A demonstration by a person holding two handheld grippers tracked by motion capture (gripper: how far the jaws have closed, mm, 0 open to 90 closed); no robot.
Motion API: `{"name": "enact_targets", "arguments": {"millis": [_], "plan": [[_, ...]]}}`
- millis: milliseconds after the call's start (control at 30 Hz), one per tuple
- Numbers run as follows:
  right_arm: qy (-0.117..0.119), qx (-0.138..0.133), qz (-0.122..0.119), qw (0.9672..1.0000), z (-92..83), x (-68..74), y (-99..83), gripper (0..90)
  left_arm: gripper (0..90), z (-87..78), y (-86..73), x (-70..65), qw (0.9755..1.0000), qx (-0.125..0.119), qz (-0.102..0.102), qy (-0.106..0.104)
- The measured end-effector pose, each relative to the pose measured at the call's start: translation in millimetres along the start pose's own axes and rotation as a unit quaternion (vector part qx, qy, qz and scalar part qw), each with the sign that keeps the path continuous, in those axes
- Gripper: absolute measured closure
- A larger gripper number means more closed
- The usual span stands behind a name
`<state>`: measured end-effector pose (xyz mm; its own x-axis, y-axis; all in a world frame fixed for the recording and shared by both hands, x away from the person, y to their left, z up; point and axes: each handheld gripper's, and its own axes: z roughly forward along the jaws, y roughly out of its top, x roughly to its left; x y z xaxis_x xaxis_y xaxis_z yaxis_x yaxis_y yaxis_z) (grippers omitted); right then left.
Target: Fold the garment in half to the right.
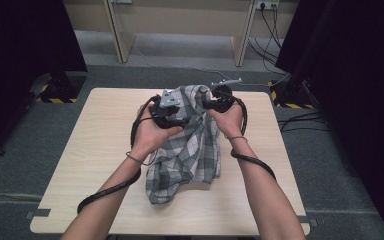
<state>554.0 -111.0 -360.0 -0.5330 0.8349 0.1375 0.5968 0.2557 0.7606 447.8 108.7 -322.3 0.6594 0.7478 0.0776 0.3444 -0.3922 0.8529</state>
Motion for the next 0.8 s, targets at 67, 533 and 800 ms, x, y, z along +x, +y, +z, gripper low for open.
{"name": "enact_targets", "arguments": {"millis": [67, 533, 800], "plan": [[-0.001, 0.000, 0.004, 1.0000, 2.2, -3.5, -1.8, 84.7, 46.2, -3.1, -4.8, 6.7, 1.0000, 0.001, -0.006, 0.007], [-0.019, 0.016, 0.020, 0.9995, 15.8, -22.7, -16.6, 84.1, 46.8, -6.0, -31.5, 23.2, 0.9994, 0.017, -0.025, 0.016], [-0.034, 0.029, 0.022, 0.9988, 23.9, -31.6, -28.7, 82.4, 46.4, 6.1, -53.6, 21.1, 0.9981, 0.043, -0.039, -0.020]]}}
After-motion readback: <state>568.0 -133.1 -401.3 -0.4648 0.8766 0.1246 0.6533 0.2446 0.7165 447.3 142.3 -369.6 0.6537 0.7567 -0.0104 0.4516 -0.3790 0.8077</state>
